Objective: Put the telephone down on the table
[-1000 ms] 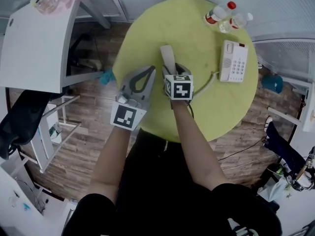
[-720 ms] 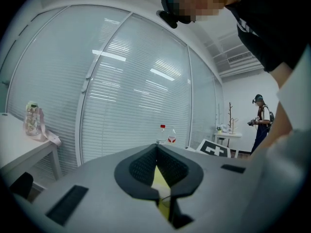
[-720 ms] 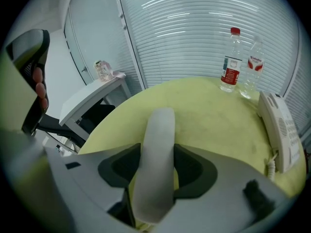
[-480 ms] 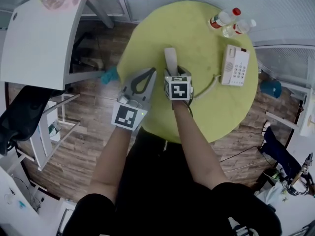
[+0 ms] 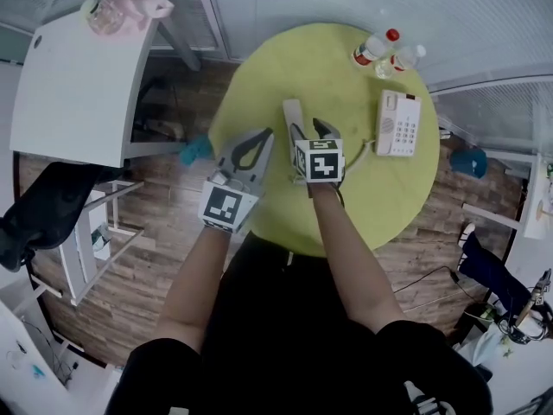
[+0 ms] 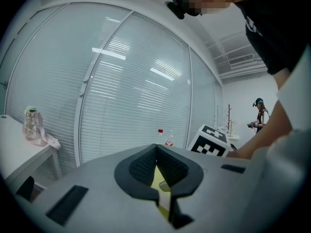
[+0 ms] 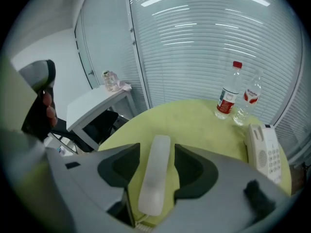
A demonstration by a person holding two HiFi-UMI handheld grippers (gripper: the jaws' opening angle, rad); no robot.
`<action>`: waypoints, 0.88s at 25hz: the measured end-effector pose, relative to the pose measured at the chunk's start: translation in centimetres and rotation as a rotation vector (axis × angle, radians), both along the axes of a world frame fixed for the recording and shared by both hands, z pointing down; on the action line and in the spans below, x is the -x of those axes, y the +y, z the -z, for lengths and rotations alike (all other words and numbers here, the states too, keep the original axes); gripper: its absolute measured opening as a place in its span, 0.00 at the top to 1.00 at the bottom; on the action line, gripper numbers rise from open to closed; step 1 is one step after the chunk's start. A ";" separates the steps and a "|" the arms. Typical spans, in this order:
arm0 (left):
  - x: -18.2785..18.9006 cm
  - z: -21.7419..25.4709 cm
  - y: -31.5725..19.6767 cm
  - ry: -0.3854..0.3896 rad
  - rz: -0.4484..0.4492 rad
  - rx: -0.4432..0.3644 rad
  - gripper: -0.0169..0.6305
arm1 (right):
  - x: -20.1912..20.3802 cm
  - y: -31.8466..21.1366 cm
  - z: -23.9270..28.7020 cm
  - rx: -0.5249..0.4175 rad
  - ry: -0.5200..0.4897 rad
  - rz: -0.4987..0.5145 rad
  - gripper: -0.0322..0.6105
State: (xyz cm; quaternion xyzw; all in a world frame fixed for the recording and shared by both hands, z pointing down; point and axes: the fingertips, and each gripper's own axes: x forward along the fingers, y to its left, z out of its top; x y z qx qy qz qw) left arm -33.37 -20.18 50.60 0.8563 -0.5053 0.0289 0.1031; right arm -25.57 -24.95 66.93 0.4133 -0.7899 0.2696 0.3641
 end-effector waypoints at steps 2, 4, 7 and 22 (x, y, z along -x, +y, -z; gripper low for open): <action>-0.4 0.7 0.5 -0.010 -0.016 0.010 0.95 | -0.2 0.3 2.1 -0.008 -0.049 -0.010 0.60; -0.8 1.5 0.9 -0.012 -0.031 0.014 0.95 | -0.7 0.6 4.4 -0.034 -0.074 -0.011 0.60; -1.7 2.8 1.8 -0.001 -0.052 0.013 0.95 | -1.9 1.4 7.7 -0.077 -0.091 0.002 0.60; -9.9 9.5 5.3 -0.003 -0.171 0.000 0.95 | -9.3 6.6 22.1 -0.311 -0.203 0.145 0.60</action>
